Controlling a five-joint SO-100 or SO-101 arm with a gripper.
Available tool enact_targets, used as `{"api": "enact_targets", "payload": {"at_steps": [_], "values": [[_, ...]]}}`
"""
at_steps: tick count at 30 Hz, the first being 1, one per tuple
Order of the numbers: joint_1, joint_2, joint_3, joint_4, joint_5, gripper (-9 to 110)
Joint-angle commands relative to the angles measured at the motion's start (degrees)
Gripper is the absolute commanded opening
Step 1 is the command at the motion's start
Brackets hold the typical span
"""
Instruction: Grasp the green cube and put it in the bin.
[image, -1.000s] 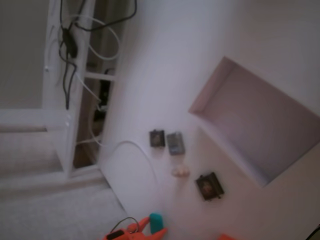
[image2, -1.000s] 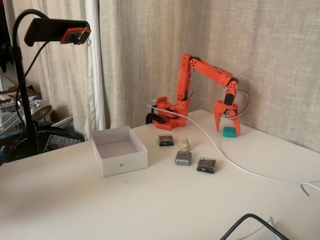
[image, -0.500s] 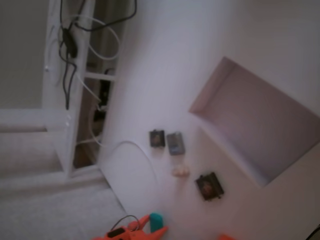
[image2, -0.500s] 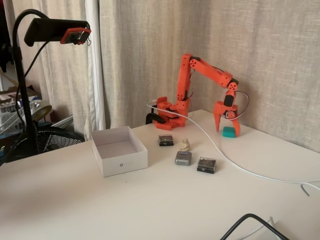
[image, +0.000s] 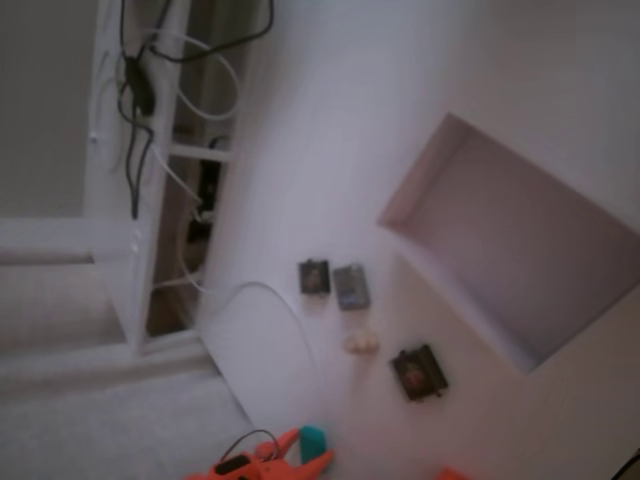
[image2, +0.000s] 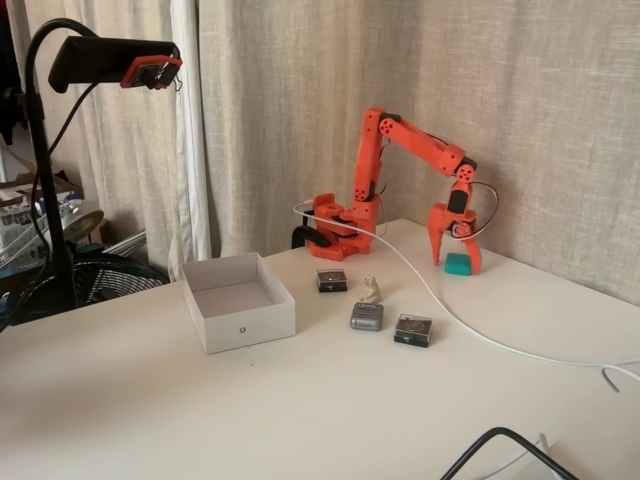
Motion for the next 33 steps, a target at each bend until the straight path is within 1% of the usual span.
{"api": "enact_targets", "payload": {"at_steps": [1,12,25,27,30,33], "values": [[-0.5,0.2,-0.5,-0.9,0.2,30],[-0.7,0.3,-0.6,1.3,0.4,18],[-0.7,0.9,-0.7,4.4,0.4,16],[-0.8,0.9,-0.7,3.2,0.4,16],[-0.5,1.0,-0.8,1.9,0.4,10],[-0.3,1.1,-0.8,1.1,0.4,9]]}}
